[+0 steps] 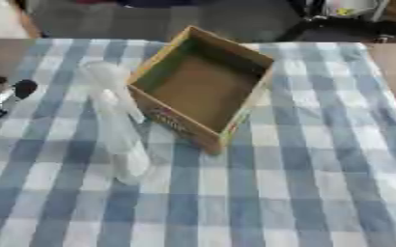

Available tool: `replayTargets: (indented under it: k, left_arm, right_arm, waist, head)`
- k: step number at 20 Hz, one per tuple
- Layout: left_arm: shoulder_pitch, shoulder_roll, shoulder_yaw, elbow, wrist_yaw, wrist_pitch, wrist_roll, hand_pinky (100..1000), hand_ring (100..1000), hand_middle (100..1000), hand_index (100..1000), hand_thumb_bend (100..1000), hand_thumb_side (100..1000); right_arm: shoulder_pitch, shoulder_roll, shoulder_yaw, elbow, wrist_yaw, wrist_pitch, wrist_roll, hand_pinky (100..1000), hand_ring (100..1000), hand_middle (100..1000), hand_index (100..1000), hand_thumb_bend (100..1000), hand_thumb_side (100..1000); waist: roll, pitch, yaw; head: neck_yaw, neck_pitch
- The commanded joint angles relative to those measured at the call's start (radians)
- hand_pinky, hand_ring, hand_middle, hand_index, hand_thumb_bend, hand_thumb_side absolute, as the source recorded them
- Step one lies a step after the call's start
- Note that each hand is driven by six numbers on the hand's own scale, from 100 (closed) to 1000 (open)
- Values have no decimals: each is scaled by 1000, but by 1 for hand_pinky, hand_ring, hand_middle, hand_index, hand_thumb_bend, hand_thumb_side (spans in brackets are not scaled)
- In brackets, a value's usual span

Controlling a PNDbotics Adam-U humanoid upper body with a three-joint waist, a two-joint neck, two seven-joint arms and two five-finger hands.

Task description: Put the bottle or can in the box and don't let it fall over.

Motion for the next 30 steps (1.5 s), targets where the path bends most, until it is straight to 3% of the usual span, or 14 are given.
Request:
replayTargets:
  k: [1, 12, 30]
  left_arm:
    - [-10, 28, 8, -19, 6, -1, 4, 1000, 615, 787, 915, 926, 233]
    - [11, 35, 1, -34, 5, -5, -7, 1000, 617, 788, 916, 926, 235]
    - [150, 67, -71, -190, -5, 18, -168, 1000, 622, 792, 921, 914, 226]
  right_arm:
    - [-9, -25, -6, -24, 5, 1, -4, 777, 898, 1000, 867, 100, 708]
    - [-10, -25, -6, -24, 5, 1, -5, 777, 898, 1000, 866, 100, 709]
    - [-19, -23, -5, -20, 6, 4, -5, 776, 898, 1000, 866, 100, 711]
  waist:
    - [1, -24, 1]
    - [1, -22, 1]
    - [2, -18, 6]
  head:
    - [-1, -10]
    - [-2, -11]
    - [-1, -17]
